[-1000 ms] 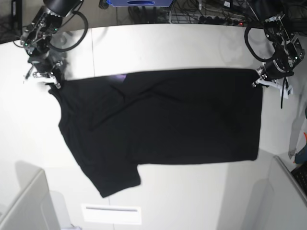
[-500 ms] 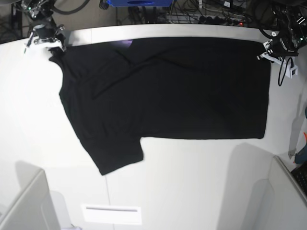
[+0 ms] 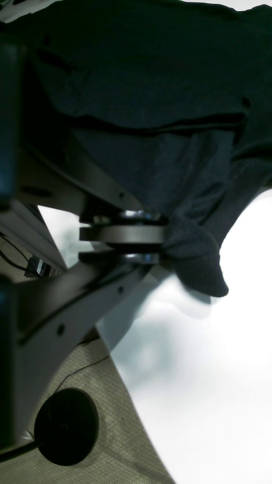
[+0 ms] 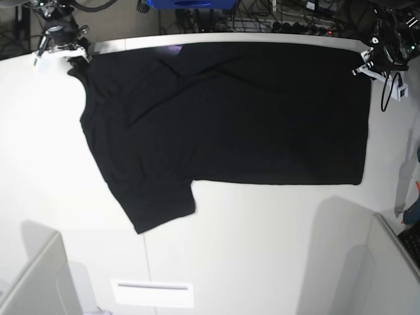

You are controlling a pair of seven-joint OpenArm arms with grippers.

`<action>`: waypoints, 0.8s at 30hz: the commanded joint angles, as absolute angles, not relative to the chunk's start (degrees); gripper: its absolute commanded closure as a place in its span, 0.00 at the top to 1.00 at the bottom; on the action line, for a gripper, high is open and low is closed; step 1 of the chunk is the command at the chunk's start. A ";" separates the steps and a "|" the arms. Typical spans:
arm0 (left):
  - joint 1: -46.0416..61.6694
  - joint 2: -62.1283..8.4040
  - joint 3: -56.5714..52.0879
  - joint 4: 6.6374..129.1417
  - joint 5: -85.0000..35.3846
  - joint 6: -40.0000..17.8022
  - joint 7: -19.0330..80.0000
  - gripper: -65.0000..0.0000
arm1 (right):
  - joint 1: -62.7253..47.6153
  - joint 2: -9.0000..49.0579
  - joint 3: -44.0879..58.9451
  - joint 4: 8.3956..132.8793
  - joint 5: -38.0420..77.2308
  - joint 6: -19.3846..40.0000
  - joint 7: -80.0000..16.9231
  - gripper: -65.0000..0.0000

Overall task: Fold the T-shirt properly
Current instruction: 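Release the shoulders and move both grippers to the hem corners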

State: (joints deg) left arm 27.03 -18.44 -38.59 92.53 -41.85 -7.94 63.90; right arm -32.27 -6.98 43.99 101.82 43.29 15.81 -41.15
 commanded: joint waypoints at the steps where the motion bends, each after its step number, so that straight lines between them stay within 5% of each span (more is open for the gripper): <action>1: 28.00 -18.86 -38.64 92.53 -39.60 -7.43 66.15 0.00 | -32.84 -6.81 44.26 102.99 44.18 16.04 -40.13 0.00; 3: 28.00 -18.86 -38.73 94.20 -39.52 -7.43 66.15 0.00 | -32.92 -6.90 44.26 103.60 44.18 16.04 -40.13 0.06; 4: 28.26 -18.86 -38.73 95.25 -39.43 -7.43 66.15 0.01 | -33.27 -6.90 44.26 104.04 44.18 16.04 -40.13 0.20; 8: 29.58 -18.59 -40.31 100.26 -39.43 -7.43 66.07 0.55 | -33.71 -7.52 44.35 106.77 44.18 16.04 -39.96 0.67; 10: 29.32 -17.54 -43.21 101.85 -39.25 -7.43 66.07 0.75 | -33.71 -7.52 44.35 108.18 44.18 16.04 -39.96 0.71; 12: 29.05 -17.10 -46.64 102.99 -39.16 -7.43 66.07 0.83 | -33.71 -7.52 44.35 109.23 44.18 16.04 -39.78 0.70; 21: 23.78 -17.19 -55.25 105.89 -39.52 -7.43 67.91 0.81 | -21.93 -2.68 41.36 110.90 43.47 15.96 -41.36 0.62; 24: 19.91 -17.80 -55.34 105.98 -39.52 -7.43 73.80 0.56 | -10.59 3.21 34.77 103.87 41.19 15.87 -46.02 0.61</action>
State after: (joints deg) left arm 20.05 -16.53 -55.00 105.01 -39.20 -7.35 74.32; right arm -11.05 2.76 34.44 102.76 40.10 15.86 -47.72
